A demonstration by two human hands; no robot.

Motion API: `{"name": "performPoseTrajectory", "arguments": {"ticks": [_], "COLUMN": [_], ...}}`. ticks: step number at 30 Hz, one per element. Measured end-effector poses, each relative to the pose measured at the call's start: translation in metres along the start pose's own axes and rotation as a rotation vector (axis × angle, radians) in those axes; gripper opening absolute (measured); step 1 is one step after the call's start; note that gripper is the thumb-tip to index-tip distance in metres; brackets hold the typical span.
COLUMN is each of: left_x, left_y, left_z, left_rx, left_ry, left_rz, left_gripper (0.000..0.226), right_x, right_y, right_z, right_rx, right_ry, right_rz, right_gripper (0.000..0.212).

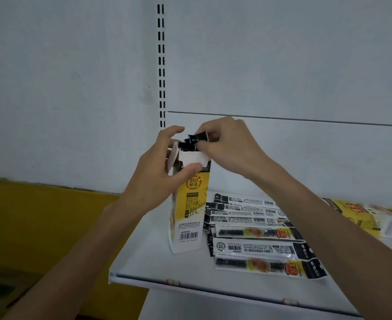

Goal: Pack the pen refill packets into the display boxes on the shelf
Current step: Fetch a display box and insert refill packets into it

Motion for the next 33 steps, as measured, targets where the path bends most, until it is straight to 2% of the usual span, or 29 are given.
{"name": "performPoseTrajectory", "arguments": {"ticks": [2,5,8,12,14,15,17,19,20,21,23,24,25,31,33], "left_x": [-0.001,-0.001,0.0,0.001,0.0,0.0,0.0,0.001,0.001,0.002,0.002,0.002,0.002,0.003,0.003], "left_y": [0.001,-0.001,-0.004,-0.003,-0.001,-0.001,0.0,0.0,-0.001,-0.001,-0.002,-0.002,-0.002,-0.001,0.0], "left_z": [0.0,0.001,0.0,0.0,0.002,0.003,0.006,0.007,0.007,0.006,0.005,0.003,0.003,0.004,0.004], "left_rx": [-0.009,-0.017,-0.016,0.014,0.037,0.044,0.055,0.083,0.094,0.101,0.101,0.097,0.094,0.072,0.073], "left_ry": [-0.003,-0.001,0.01,0.001,0.006,0.016,0.03,0.04,0.044,0.047,0.046,0.044,0.039,0.048,0.049], "left_rz": [0.004,-0.001,-0.023,-0.05,-0.07,-0.078,-0.069,-0.058,-0.055,-0.052,-0.053,-0.056,-0.057,-0.045,-0.043], "left_gripper": [0.061,0.059,0.054,0.051,0.045,0.043,0.041,0.034,0.031,0.03,0.026,0.024,0.023,0.016,0.015], "right_x": [0.001,0.0,0.0,-0.001,-0.006,-0.009,-0.016,-0.017,-0.016,-0.015,-0.024,-0.032,-0.039,-0.047,-0.044], "right_y": [0.002,0.01,0.019,0.025,0.021,0.019,0.007,-0.024,-0.044,-0.068,-0.116,-0.138,-0.155,-0.186,-0.187], "right_z": [0.002,0.008,0.005,-0.005,-0.002,0.001,0.015,0.021,0.019,0.014,-0.005,-0.014,-0.021,-0.029,-0.03], "right_rx": [-0.023,-0.027,-0.153,-0.28,-0.163,-0.069,0.183,0.293,0.202,0.045,-0.211,-0.274,-0.301,-0.272,-0.278], "right_ry": [0.079,0.197,0.296,0.364,0.289,0.184,-0.134,-0.317,-0.298,-0.176,0.226,0.382,0.465,0.487,0.513], "right_rz": [-0.024,-0.048,-0.094,-0.028,0.018,0.073,0.19,0.164,0.102,0.006,-0.22,-0.298,-0.352,-0.44,-0.441], "right_gripper": [0.017,0.037,0.043,0.049,0.05,0.045,0.026,0.013,0.01,0.009,0.019,0.026,0.032,0.045,0.043]}}
Point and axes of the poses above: each hand's wrist, its own x-axis towards the middle knuckle, its own z-axis out of the back of the hand, y = z × x, the point moved 3 cm from there along x, towards the middle knuckle, and after that the axes turned 3 degrees about z, right-handed, at the moved point
